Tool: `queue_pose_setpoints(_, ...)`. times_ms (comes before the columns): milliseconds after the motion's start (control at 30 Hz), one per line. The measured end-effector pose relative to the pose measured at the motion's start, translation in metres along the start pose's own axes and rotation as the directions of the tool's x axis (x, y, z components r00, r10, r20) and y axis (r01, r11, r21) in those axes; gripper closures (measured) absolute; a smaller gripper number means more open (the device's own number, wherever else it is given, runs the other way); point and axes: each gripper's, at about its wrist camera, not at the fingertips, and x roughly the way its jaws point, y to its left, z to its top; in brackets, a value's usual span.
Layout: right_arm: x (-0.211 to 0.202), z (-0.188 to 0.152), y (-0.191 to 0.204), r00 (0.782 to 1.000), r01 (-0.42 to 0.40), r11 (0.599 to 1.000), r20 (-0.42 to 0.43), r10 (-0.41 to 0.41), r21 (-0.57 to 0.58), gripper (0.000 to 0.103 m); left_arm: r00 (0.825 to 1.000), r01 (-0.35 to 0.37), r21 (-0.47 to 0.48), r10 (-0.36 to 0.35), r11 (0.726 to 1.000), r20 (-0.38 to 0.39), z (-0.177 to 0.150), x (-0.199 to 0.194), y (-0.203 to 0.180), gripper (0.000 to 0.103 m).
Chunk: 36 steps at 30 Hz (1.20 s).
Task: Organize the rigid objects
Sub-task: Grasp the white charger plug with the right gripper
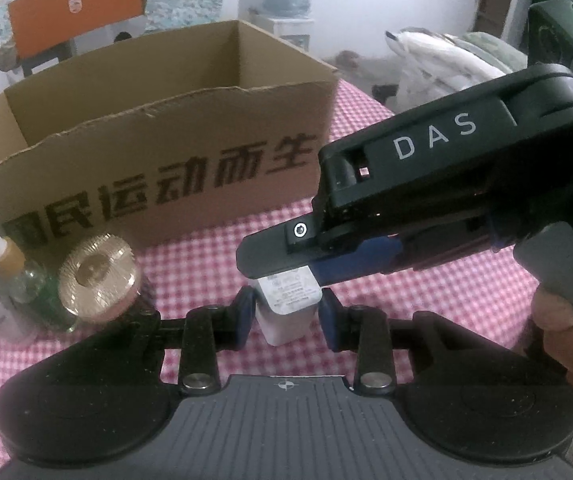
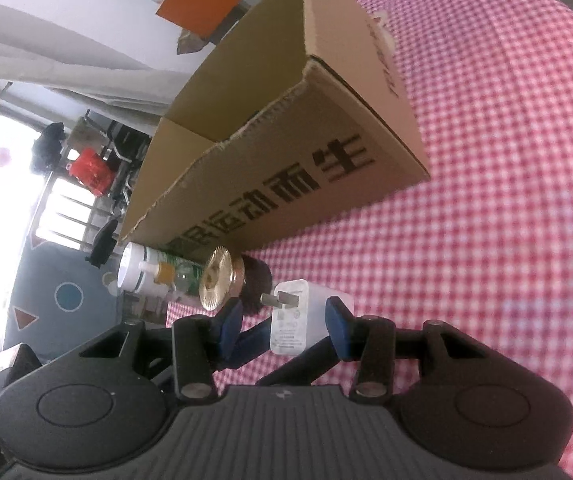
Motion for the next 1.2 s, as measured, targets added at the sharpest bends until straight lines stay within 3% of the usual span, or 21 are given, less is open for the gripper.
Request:
queue_pose_setpoints(333,-0.002,-0.005,-0.006,1.0,0.002,1.0,0.011,-0.003,0.005,0.054,1.0,-0.014,0.046,0.015,0.999,-0.003,-0.006,0.009,-0.009,0.069)
queue_pose_setpoints(767,-0.01,-0.009,-0.023,1.0,0.007,0.999,0.01,-0.007,0.034,0.054,0.999,-0.029,0.031,0.03,0.999,-0.038,-0.005,0.027,-0.008,0.069)
queue_pose_setpoints(1200,-0.003,-0.005,-0.015,0.999,0.027,1.0,0.019,-0.027,0.006,0.053,0.997,-0.04,0.022,0.041,0.999,-0.064,0.01,0.036,-0.016,0.072)
